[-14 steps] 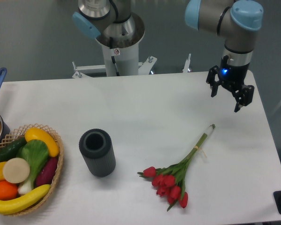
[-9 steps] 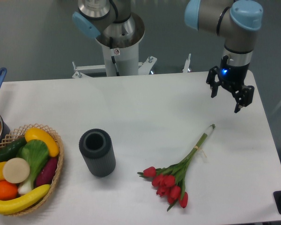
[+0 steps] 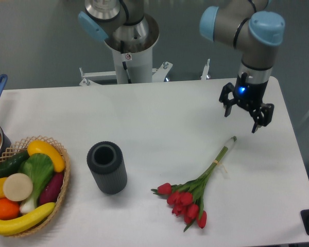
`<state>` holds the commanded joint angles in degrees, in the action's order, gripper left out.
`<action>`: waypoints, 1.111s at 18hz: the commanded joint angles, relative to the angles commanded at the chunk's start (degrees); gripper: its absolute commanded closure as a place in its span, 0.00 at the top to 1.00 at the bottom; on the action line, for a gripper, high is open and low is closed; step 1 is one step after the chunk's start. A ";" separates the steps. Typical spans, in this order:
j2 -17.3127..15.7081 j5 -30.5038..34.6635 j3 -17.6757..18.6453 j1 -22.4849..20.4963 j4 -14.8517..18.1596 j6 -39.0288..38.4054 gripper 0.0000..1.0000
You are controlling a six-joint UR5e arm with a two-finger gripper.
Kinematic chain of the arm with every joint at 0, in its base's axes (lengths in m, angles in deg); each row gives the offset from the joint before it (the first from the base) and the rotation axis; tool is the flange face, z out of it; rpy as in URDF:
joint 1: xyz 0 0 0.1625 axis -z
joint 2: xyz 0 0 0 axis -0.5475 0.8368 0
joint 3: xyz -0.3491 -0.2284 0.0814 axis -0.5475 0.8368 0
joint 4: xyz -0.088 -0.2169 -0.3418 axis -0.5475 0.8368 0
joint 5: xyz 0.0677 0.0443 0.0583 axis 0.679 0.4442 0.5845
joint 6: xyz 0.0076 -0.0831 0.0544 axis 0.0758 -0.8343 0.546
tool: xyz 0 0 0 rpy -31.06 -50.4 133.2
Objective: Pick up the flowers from the table
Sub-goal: 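Move the open gripper down toward the green stems of the red tulips, then lower the gripper around the tulip stems and close it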
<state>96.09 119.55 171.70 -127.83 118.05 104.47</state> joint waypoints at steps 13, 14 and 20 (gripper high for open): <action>8.44 1.75 -3.08 7.91 -7.72 -15.47 1.00; 9.06 2.45 -3.25 8.53 -8.43 -18.71 1.00; 14.58 2.37 -7.11 10.73 -8.88 -19.44 1.00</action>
<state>110.67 121.93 164.59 -117.10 109.17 85.03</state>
